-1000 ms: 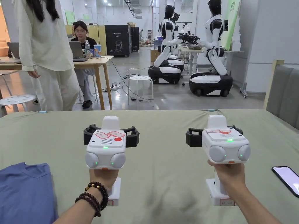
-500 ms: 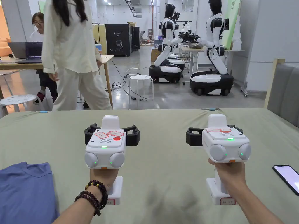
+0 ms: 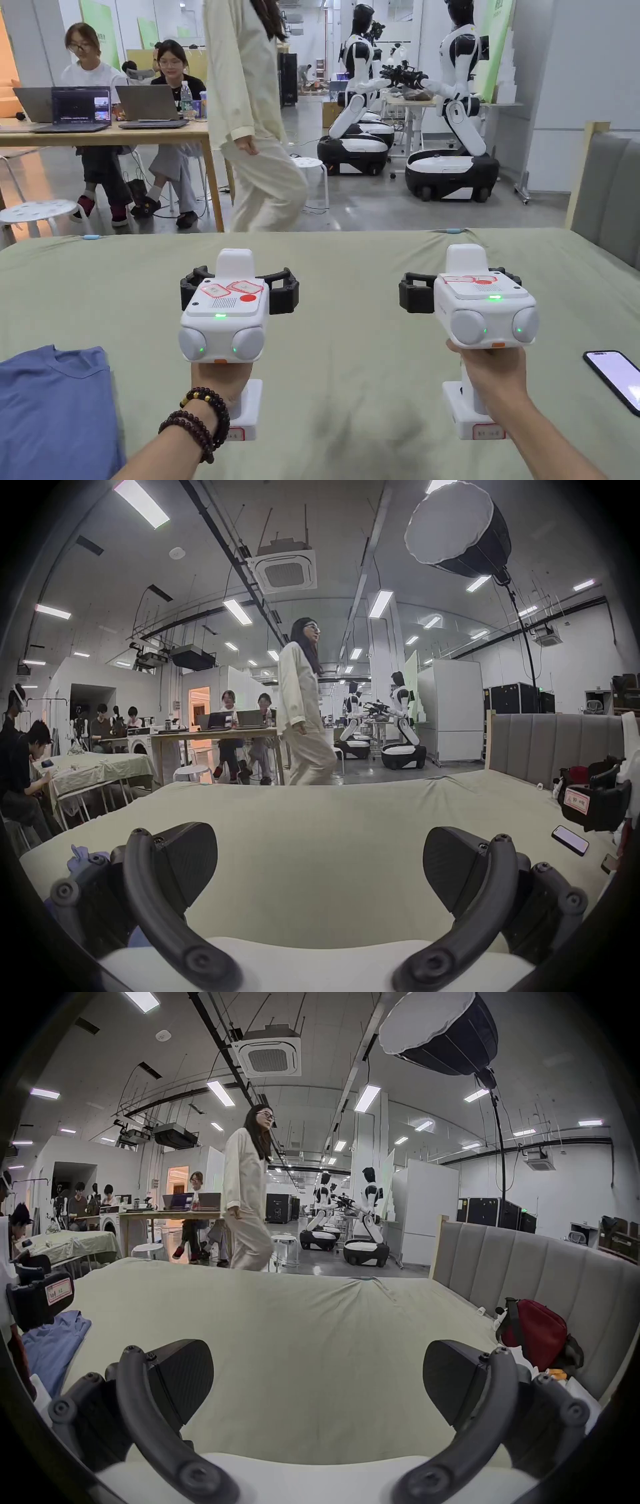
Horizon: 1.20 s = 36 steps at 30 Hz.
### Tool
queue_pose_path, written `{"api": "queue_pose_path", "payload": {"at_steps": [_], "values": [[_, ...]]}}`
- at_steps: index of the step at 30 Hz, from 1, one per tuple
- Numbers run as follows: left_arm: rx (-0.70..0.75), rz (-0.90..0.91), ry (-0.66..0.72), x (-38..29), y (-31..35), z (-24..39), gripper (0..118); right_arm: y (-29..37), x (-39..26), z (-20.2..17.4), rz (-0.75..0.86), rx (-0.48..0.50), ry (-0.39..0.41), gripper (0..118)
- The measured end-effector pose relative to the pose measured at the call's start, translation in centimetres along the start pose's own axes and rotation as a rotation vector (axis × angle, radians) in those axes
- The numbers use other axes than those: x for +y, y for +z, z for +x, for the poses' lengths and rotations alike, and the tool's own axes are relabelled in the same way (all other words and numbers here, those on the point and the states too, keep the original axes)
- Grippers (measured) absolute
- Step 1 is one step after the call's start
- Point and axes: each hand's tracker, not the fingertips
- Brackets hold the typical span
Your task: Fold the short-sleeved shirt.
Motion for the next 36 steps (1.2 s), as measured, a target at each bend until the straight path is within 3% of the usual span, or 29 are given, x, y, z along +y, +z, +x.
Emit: {"api": "queue_pose_path", "payload": {"at_steps": [1,2,3,4,6,8,12,16,21,29,32,36], "values": [[0.001,0.0,0.003,0.0,0.0,0.0,110,0.2,0.1,0.1,0.001,0.01,-0.003,109],[-0.007,-0.002,0.006,0.1,0.1,0.0,91,0.5,0.1,0.1,0.017,0.024,-0.006,84],[-0.008,0.001,0.003,0.1,0.2,0.1,59,0.7,0.1,0.0,0.026,0.022,0.004,40],[-0.001,0.003,-0.006,0.1,0.1,0.2,0,0.7,0.1,-0.2,0.028,-0.002,0.027,2],[0.023,-0.011,-0.02,0.4,-0.1,0.5,0,1.1,0.3,-0.3,0.025,-0.04,0.038,0],[-0.022,-0.006,0.015,0.5,0.0,0.3,0,1.4,0.7,0.3,0.008,0.028,-0.001,0],[-0.006,-0.013,-0.016,0.4,0.0,0.4,0,1.6,0.8,-0.1,0.015,-0.007,0.04,0],[0.011,-0.016,0.036,0.4,1.0,-1.7,0,1.4,1.3,-1.7,0.005,0.024,0.016,0],[0.113,-0.049,0.025,-0.3,3.2,-8.1,0,0.7,2.3,-9.1,0.017,0.148,0.051,0],[0.393,-0.088,0.041,-1.3,10.3,-22.4,0,2.4,2.2,-27.1,0.052,0.461,0.138,0],[0.465,-0.072,0.036,-2.2,12.3,-26.7,0,4.4,1.7,-32.3,0.061,0.561,0.169,0],[0.512,-0.106,0.027,-3.0,14.1,-29.7,0,3.8,0.4,-36.2,0.048,0.608,0.164,0]]}}
